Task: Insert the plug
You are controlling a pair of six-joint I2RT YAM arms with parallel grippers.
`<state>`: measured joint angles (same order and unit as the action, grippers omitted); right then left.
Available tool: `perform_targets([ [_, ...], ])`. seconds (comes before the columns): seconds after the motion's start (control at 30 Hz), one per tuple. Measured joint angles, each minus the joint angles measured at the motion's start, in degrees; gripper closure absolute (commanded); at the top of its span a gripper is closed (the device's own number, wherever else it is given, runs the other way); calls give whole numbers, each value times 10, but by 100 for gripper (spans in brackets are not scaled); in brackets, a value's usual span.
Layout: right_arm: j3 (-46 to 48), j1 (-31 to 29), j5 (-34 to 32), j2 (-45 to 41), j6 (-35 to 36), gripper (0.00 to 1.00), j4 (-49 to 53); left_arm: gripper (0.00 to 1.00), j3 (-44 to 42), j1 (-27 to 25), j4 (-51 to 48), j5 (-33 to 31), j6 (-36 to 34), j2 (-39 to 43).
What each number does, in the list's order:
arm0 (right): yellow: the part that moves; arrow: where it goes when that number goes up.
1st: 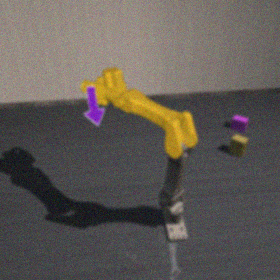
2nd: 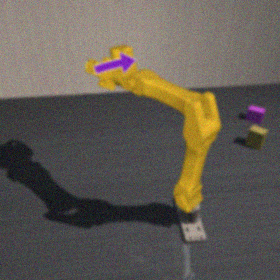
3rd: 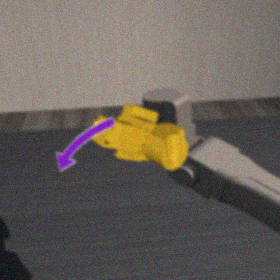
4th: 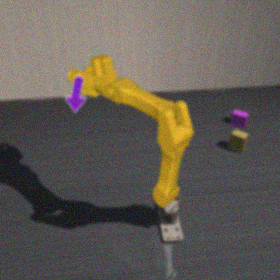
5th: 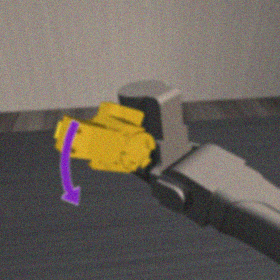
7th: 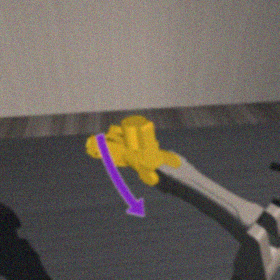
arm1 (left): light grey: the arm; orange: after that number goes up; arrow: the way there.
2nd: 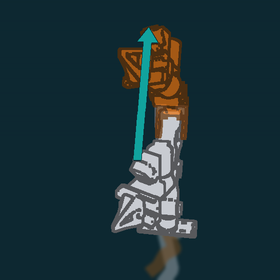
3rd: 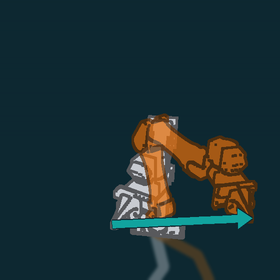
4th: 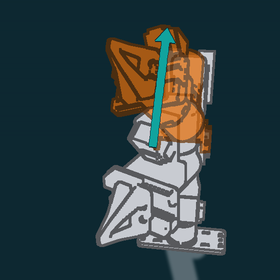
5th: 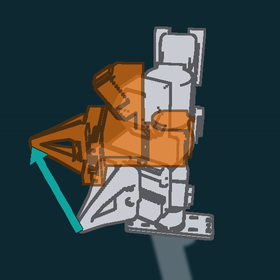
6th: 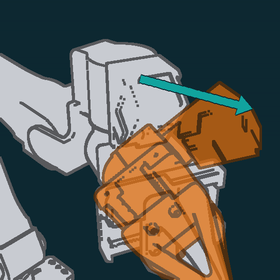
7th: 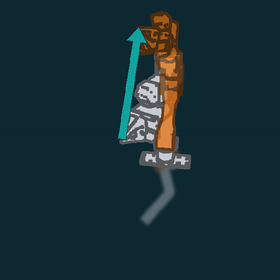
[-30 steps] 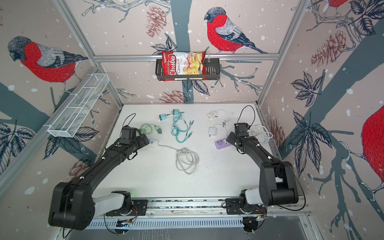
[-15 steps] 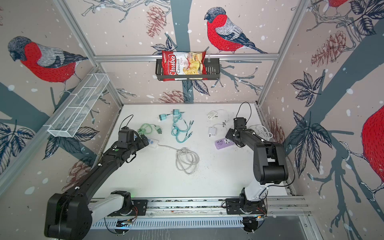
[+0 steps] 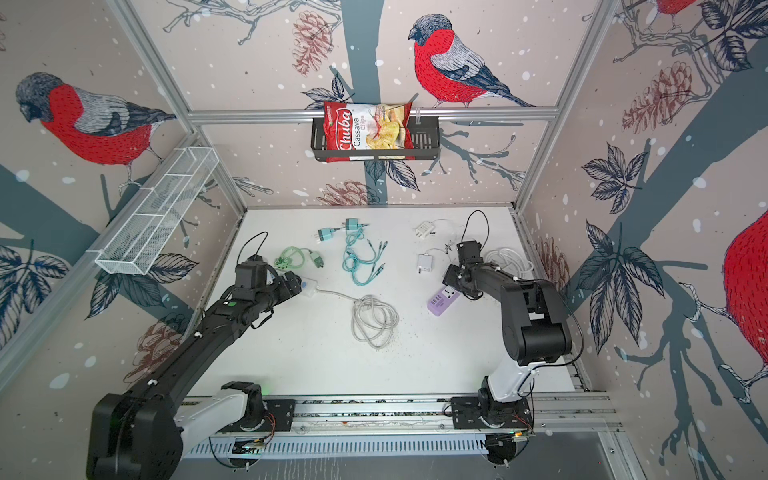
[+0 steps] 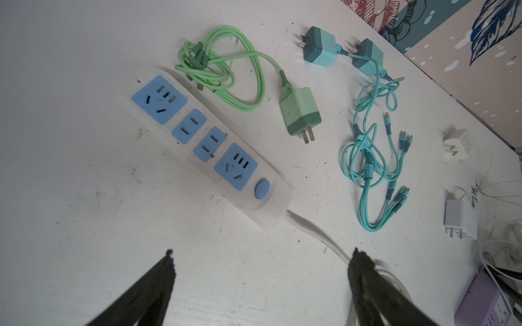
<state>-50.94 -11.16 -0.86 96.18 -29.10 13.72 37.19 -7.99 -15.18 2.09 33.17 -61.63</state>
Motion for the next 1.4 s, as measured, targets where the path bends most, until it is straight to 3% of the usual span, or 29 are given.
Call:
perform_targets([
  [0.23, 62, -76, 31, -84, -73, 25, 38, 6, -3, -54, 13, 25, 9, 8],
  [0.5, 106, -127, 49, -163, -149, 9, 50, 7, -5, -91, 35, 52, 9, 4],
  [0.67, 87, -112, 38, -170, -157, 9, 73, 7, -7, -143, 51, 67, 5, 3],
  [0.9, 44, -56, 18, -218, -111, 9, 119, 9, 25, -283, 60, 48, -11, -54],
  [1.17, 110, 9, 22, -295, -81, 11, 131, 11, 135, -455, 72, -4, -37, -202],
  [1.4, 177, 18, 74, -310, -83, 17, 103, 15, 250, -510, 68, -38, -78, -347],
])
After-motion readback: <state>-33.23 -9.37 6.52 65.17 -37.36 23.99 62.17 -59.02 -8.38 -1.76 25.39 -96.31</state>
